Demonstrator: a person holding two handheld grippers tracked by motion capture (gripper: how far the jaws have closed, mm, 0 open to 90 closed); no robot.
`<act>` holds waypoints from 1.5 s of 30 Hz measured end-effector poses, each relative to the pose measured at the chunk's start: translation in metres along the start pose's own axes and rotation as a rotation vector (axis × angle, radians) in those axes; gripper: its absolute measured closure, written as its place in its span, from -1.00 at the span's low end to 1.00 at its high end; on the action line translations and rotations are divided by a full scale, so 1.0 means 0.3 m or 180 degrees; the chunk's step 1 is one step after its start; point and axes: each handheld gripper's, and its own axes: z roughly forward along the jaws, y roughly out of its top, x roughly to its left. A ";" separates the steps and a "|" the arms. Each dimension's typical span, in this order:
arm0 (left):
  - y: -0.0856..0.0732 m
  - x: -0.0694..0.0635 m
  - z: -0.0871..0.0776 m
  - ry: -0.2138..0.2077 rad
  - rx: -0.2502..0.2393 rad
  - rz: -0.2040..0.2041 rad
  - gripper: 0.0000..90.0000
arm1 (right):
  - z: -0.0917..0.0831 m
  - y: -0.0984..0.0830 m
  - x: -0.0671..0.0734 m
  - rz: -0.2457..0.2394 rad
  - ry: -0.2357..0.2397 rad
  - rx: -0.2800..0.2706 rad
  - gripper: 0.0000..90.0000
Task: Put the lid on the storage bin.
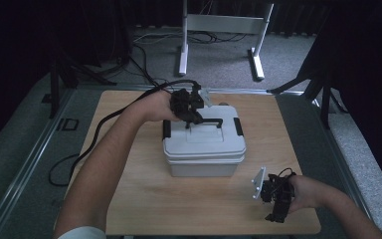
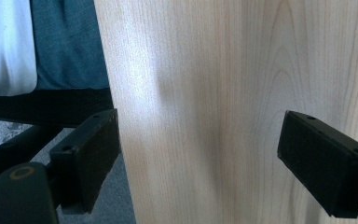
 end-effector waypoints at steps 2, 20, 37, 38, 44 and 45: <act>0.013 -0.004 0.008 -0.0017 0.0021 0.0031 0.88 | 0.002 -0.002 0.000 0.0003 0.0007 -0.0007 -0.72; 0.009 -0.029 0.054 -0.0015 0.0172 0.0112 0.88 | 0.006 -0.006 0.002 -0.0004 0.0010 -0.0010 -0.72; -0.011 -0.019 0.074 -0.0053 0.0164 0.0003 0.83 | 0.011 0.000 0.003 -0.0009 0.0039 0.0004 -0.73; -0.011 -0.016 0.065 -0.0073 0.0151 -0.0016 0.69 | 0.011 0.000 0.003 -0.0005 0.0043 0.0003 -0.73; -0.029 0.002 0.018 -0.0129 0.0184 -0.0225 -0.36 | 0.011 0.002 0.002 -0.0006 0.0051 0.0013 -0.73; -0.037 0.003 0.007 -0.0105 0.0167 -0.0257 -0.42 | 0.010 0.003 0.004 0.0006 0.0056 0.0015 -0.73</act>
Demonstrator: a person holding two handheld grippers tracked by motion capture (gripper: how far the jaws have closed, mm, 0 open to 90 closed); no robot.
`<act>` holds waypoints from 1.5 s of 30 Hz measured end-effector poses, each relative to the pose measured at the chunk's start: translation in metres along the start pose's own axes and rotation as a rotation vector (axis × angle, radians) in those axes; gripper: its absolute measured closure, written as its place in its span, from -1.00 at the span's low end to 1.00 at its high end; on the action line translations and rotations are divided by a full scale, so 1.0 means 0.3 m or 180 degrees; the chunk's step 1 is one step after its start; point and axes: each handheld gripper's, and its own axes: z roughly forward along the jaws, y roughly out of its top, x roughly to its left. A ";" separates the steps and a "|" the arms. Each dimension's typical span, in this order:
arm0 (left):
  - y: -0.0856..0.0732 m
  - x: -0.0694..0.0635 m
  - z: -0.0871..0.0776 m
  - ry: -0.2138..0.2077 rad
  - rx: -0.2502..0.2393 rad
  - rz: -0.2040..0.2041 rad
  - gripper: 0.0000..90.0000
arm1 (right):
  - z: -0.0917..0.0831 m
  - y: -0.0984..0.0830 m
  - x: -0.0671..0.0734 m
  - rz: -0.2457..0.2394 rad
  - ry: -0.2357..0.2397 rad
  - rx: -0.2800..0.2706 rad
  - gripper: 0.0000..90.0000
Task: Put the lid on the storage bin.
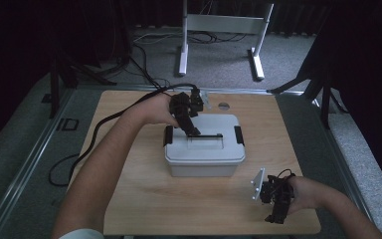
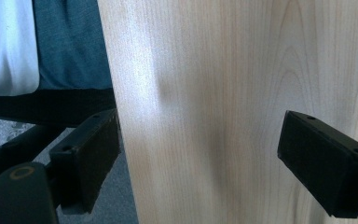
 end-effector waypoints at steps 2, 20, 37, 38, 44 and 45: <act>-0.023 0.005 -0.016 0.0015 -0.0032 -0.0084 -0.54 | -0.002 0.003 0.000 0.0004 0.0002 -0.0002 -0.73; -0.504 -0.041 -0.112 0.0262 0.0082 -0.0903 -0.68 | 0.004 0.001 -0.014 0.0042 -0.0035 0.0041 -0.73; -0.826 -0.230 0.058 0.0191 0.0075 -0.1499 -0.68 | 0.024 -0.026 -0.020 0.0158 -0.0049 0.0085 -0.73; -0.838 -0.243 0.065 0.0200 0.0078 -0.1520 -0.68 | 0.025 -0.028 -0.020 0.0164 -0.0050 0.0074 -0.73; -0.921 -0.349 0.126 0.0193 -0.0105 -0.1718 -0.68 | 0.039 -0.045 -0.016 0.0217 -0.0055 0.0029 -0.73; -0.934 -0.366 0.138 0.0191 -0.0116 -0.1745 -0.68 | 0.042 -0.048 -0.015 0.0221 -0.0055 0.0039 -0.73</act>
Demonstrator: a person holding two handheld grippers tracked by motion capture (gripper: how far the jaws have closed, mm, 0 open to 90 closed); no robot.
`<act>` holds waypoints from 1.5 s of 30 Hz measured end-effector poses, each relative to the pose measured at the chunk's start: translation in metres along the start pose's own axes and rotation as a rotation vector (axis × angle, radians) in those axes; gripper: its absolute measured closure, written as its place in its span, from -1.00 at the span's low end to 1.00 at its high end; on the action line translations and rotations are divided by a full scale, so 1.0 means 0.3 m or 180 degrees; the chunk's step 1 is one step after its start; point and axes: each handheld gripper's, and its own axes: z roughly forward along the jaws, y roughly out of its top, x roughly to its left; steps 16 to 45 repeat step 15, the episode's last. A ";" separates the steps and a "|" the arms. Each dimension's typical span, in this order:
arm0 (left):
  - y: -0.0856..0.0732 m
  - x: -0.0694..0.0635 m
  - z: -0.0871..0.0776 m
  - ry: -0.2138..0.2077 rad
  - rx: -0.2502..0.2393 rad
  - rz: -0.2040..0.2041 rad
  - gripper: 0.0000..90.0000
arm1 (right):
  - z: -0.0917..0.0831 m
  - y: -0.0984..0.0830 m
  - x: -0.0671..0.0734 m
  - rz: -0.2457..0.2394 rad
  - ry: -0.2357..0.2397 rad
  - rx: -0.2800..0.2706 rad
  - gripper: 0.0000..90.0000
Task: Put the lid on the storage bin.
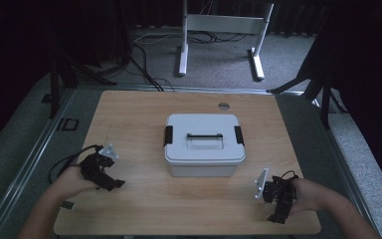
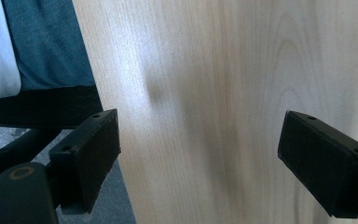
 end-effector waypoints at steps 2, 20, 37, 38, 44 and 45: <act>-0.035 -0.021 0.019 0.0018 -0.0013 -0.0029 -0.68 | 0.003 -0.005 0.002 0.0017 0.0005 -0.0001 -0.73; -0.085 -0.045 0.037 0.0115 -0.0005 -0.0082 -0.74 | 0.018 -0.028 0.008 0.0089 0.0045 0.0009 -0.74; -0.085 -0.045 0.037 0.0115 -0.0005 -0.0082 -0.74 | 0.018 -0.028 0.008 0.0089 0.0045 0.0009 -0.74; -0.085 -0.045 0.037 0.0115 -0.0005 -0.0082 -0.74 | 0.018 -0.028 0.008 0.0089 0.0045 0.0009 -0.74; -0.085 -0.045 0.037 0.0115 -0.0005 -0.0082 -0.74 | 0.018 -0.028 0.008 0.0089 0.0045 0.0009 -0.74; -0.085 -0.045 0.037 0.0115 -0.0005 -0.0082 -0.74 | 0.018 -0.028 0.008 0.0089 0.0045 0.0009 -0.74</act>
